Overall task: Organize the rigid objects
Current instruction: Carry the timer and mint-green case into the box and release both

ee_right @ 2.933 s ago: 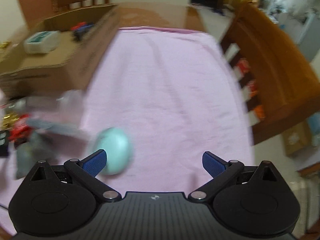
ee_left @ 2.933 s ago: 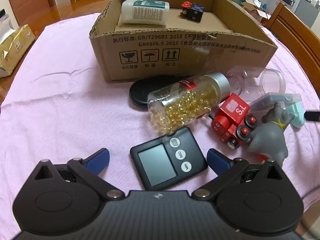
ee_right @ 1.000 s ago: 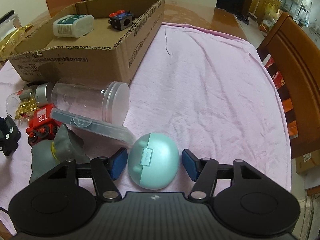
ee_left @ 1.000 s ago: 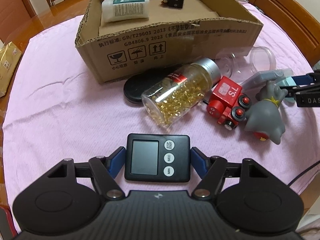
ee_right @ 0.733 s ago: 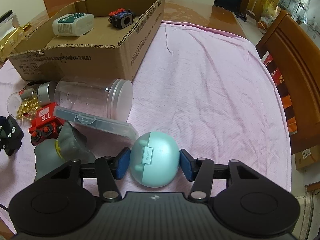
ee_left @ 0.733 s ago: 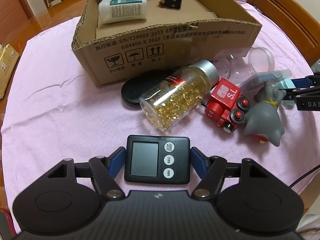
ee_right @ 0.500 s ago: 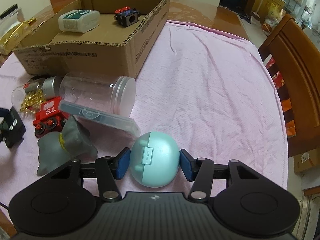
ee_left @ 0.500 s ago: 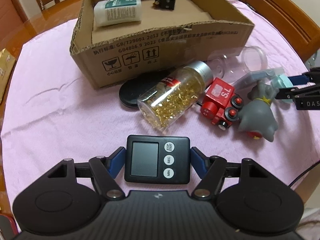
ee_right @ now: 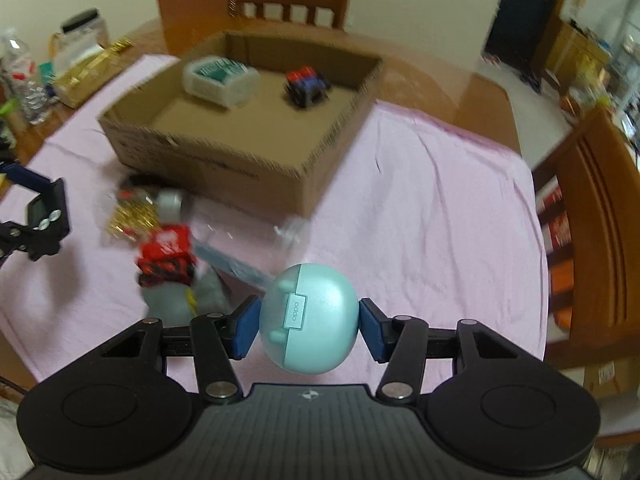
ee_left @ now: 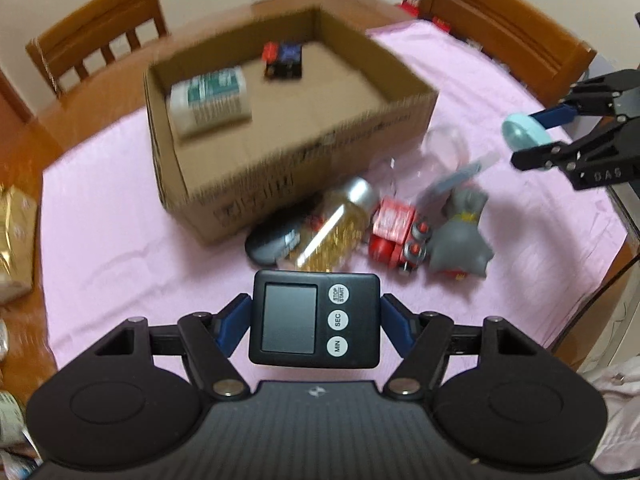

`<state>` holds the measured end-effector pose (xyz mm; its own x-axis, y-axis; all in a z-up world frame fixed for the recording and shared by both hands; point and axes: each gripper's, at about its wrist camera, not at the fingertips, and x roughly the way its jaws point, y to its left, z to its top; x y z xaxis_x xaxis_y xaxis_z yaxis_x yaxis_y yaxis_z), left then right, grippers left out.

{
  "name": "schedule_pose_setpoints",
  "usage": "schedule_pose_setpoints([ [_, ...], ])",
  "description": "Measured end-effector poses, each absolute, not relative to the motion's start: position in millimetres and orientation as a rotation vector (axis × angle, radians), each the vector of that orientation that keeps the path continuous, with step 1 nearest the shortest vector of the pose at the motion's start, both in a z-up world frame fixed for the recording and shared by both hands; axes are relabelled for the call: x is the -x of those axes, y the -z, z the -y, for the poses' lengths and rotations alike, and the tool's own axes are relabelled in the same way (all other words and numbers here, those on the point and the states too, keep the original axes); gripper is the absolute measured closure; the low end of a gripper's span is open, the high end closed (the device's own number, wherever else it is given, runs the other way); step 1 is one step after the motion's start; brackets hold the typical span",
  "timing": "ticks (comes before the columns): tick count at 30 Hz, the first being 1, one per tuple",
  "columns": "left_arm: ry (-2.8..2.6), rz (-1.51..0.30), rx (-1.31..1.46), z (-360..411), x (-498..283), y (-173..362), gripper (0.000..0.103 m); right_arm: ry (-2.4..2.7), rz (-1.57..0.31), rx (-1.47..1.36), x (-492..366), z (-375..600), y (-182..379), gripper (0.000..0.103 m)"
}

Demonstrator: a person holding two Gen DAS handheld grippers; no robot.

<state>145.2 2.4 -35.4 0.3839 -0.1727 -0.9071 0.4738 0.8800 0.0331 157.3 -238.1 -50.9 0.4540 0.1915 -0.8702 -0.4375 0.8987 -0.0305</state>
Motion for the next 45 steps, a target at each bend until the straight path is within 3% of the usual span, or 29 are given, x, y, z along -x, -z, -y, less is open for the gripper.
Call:
schedule_pose_setpoints([
  [14, 0.415, -0.885, -0.322, 6, -197, -14, 0.034, -0.534, -0.850, 0.306, -187, 191, -8, 0.045],
  [26, 0.275, -0.905, -0.215, -8, -268, 30, 0.034, -0.565, -0.802, 0.313, -233, 158, -15, 0.045],
  [28, 0.256, -0.897, -0.183, -11, -272, 35, 0.031, -0.560, -0.813, 0.306, -239, 156, -12, 0.045],
  [30, 0.217, -0.888, -0.184, -12, -272, 37, 0.014, -0.553, -0.817, 0.310, -243, 154, -10, 0.045],
  [32, 0.194, -0.857, -0.191, -13, -269, 36, 0.009, -0.549, -0.821, 0.316, -246, 154, -9, 0.045],
  [45, 0.113, -0.848, -0.089, -34, -229, 17, 0.003, -0.498, -0.874, 0.310, -292, 155, 12, 0.045],
])
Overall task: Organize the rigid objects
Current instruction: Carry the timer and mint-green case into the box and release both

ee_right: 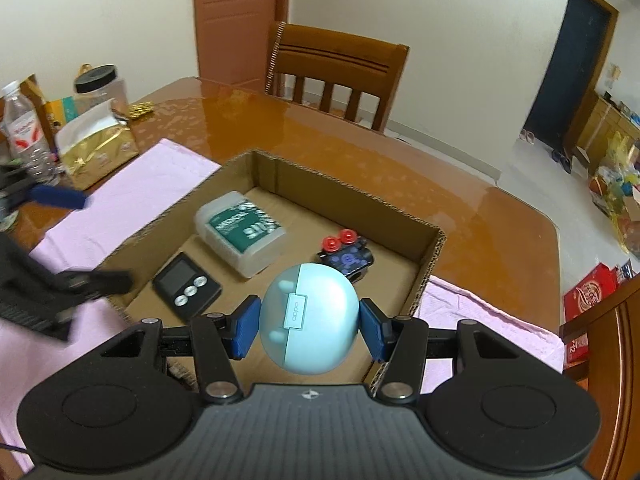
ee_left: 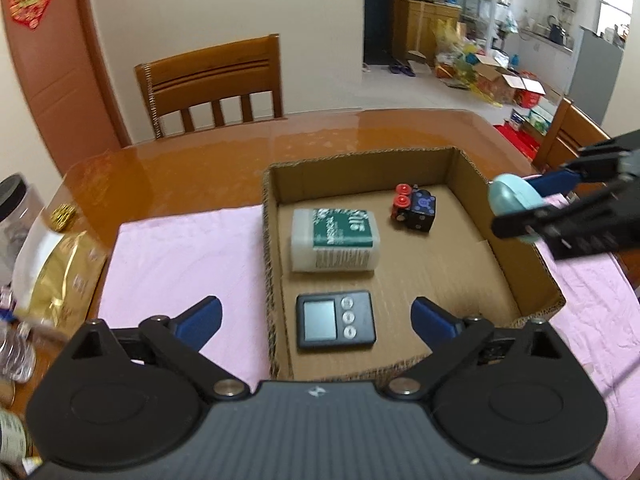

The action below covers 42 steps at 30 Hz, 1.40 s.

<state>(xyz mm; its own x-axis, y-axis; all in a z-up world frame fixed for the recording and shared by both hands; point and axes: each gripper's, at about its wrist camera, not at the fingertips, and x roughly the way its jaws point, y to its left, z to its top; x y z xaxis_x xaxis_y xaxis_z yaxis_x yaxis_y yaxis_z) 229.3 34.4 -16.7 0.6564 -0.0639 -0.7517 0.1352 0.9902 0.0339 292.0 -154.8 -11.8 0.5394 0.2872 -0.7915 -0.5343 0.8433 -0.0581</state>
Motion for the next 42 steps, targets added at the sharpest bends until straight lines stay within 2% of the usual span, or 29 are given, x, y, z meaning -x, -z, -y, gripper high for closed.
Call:
schedule_pose_setpoints([
  [14, 0.010, -0.854, -0.061, -49, -190, 21, 0.002, -0.400, -0.905, 0.290, -348, 150, 39, 0.044],
  [16, 0.000, -0.850, -0.056, -50, -187, 20, 0.002, -0.386, -0.893, 0.283, -352, 151, 38, 0.031],
  [17, -0.002, -0.848, -0.052, -51, -186, 19, 0.002, -0.377, -0.885, 0.284, -353, 152, 37, 0.017],
  [18, -0.002, -0.846, -0.049, -51, -186, 19, 0.002, -0.371, -0.872, 0.285, -352, 153, 36, 0.010],
  [24, 0.015, -0.846, -0.044, -49, -185, 19, 0.002, -0.363, -0.841, 0.280, -338, 158, 24, 0.003],
  [42, 0.069, -0.872, -0.045, -48, -165, 35, 0.002, -0.262, -0.950, 0.179, -216, 189, 50, 0.000],
])
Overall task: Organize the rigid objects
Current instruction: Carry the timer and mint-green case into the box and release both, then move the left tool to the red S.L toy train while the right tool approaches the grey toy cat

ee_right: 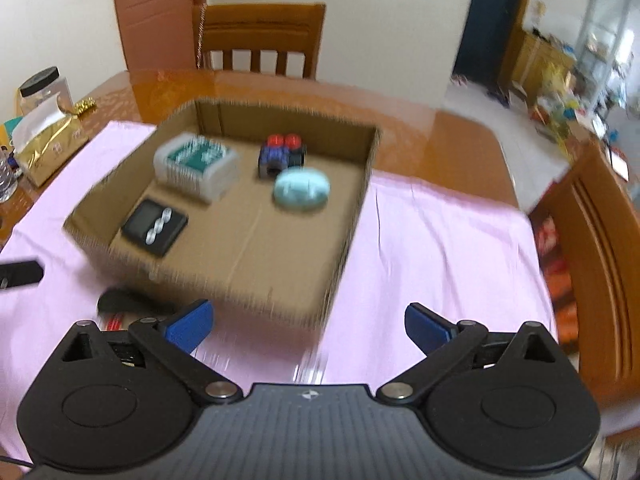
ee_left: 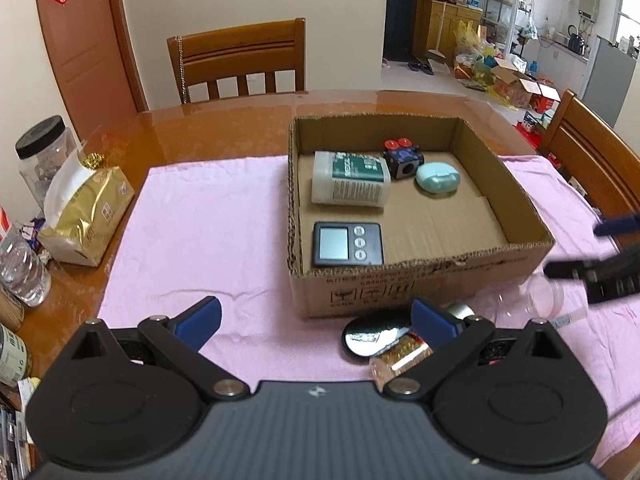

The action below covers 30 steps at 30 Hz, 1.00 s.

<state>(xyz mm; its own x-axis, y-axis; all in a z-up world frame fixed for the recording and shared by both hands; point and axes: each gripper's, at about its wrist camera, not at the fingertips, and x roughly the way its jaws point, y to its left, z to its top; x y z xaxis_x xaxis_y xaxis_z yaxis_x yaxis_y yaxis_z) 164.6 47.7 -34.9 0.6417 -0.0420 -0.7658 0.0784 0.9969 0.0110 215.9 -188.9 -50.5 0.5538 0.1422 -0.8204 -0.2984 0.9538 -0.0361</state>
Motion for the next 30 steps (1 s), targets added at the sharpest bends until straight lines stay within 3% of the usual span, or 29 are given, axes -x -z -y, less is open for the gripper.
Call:
schedule_pose_setpoints([
  [13, 0.138, -0.897, -0.079, -46, -157, 49, 0.002, -0.129, -1.117, 0.027, -174, 190, 110, 0.000],
  [30, 0.262, -0.885, -0.098, -42, -157, 52, 0.002, 0.027, -1.142, 0.028, -114, 236, 99, 0.000],
])
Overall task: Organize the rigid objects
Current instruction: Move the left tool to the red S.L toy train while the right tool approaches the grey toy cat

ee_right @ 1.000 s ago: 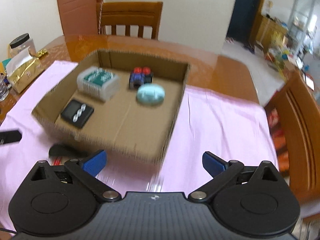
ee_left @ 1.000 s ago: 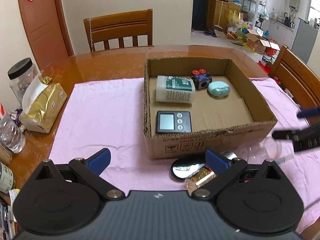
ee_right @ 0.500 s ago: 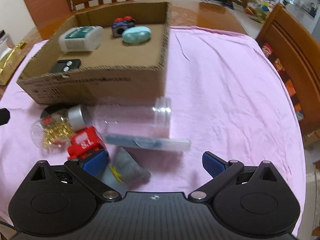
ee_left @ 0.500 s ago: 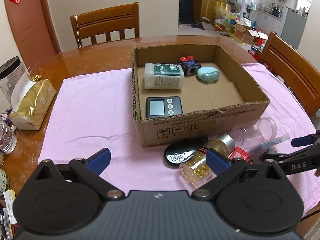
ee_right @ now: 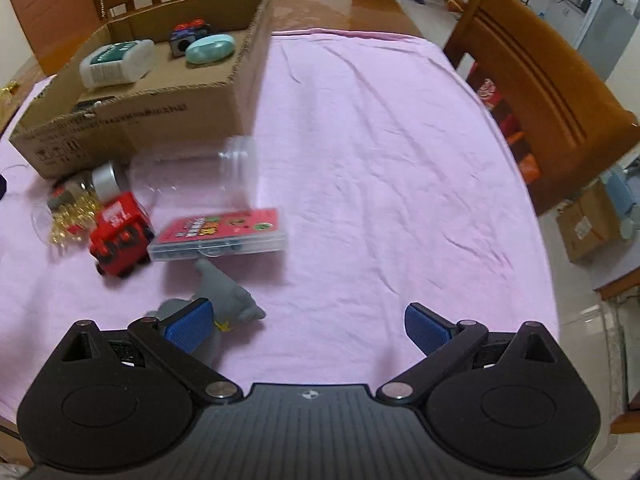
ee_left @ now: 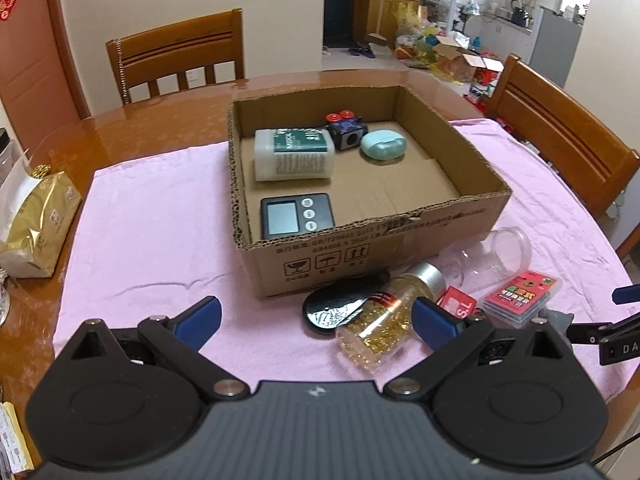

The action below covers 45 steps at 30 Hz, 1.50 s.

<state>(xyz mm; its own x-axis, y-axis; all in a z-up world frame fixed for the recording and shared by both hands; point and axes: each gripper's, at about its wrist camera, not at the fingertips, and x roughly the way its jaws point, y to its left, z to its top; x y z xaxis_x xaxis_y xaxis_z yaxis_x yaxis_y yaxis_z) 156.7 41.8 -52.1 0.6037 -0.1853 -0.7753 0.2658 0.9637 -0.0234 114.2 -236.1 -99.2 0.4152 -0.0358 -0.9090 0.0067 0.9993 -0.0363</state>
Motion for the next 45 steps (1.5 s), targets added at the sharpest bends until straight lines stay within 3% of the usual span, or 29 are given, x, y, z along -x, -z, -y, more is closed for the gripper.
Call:
schedule_pose_setpoints([
  [10, 0.349, -0.889, -0.113, -44, -140, 61, 0.002, -0.033, -1.140, 0.017, -78, 231, 97, 0.000],
  [20, 0.267, -0.980, -0.070, -22, -121, 80, 0.002, -0.351, -1.080, 0.223, -87, 194, 127, 0.000],
  [26, 0.207, -1.044, 0.014, 11, -125, 95, 0.002, -0.523, -0.995, 0.291, -100, 195, 125, 0.000],
  [45, -0.052, -1.065, 0.181, 66, -159, 132, 0.001, -0.762, -0.995, 0.316, -89, 211, 127, 0.000],
])
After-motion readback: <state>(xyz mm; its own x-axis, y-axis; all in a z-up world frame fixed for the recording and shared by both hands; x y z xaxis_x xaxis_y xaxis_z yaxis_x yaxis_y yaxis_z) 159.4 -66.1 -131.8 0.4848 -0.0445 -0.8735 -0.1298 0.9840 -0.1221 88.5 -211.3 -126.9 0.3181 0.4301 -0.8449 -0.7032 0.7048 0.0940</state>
